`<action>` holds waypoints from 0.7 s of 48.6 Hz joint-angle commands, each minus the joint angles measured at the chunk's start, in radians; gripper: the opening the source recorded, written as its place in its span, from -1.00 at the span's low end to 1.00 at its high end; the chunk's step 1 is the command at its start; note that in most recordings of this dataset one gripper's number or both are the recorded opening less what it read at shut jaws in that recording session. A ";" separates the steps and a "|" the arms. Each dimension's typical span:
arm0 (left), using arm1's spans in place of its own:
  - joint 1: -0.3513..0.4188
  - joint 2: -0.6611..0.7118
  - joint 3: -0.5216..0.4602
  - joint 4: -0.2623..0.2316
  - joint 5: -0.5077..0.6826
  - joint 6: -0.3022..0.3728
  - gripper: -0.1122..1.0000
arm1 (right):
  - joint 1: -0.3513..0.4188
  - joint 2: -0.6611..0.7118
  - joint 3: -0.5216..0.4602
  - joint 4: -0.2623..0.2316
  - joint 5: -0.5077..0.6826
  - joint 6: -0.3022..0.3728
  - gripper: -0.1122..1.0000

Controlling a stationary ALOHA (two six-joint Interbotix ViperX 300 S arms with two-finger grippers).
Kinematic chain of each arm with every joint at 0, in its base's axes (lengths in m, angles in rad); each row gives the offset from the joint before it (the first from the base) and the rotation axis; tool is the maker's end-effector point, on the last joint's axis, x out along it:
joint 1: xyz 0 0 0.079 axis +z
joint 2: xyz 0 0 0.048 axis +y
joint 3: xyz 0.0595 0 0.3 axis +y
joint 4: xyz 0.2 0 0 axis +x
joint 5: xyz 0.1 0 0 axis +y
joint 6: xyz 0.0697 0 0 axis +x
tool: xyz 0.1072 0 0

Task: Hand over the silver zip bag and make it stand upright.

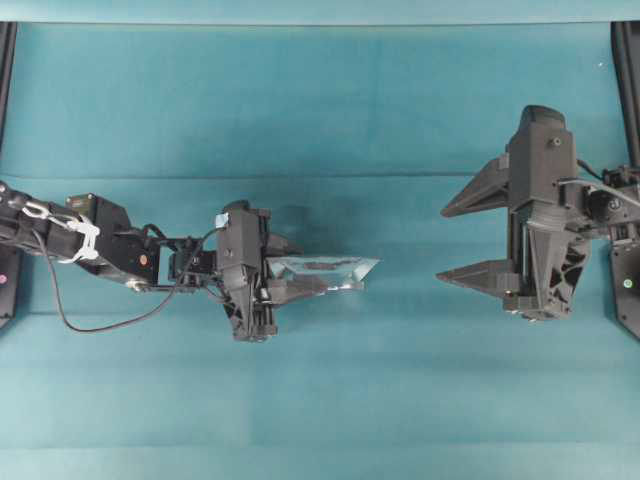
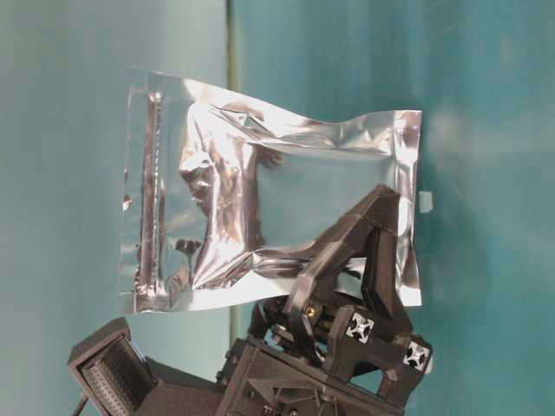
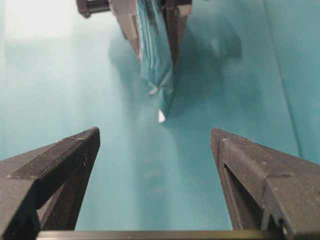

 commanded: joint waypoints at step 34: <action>-0.006 -0.006 -0.005 0.002 0.020 0.002 -0.27 | 0.002 -0.011 -0.005 0.000 -0.008 0.012 0.82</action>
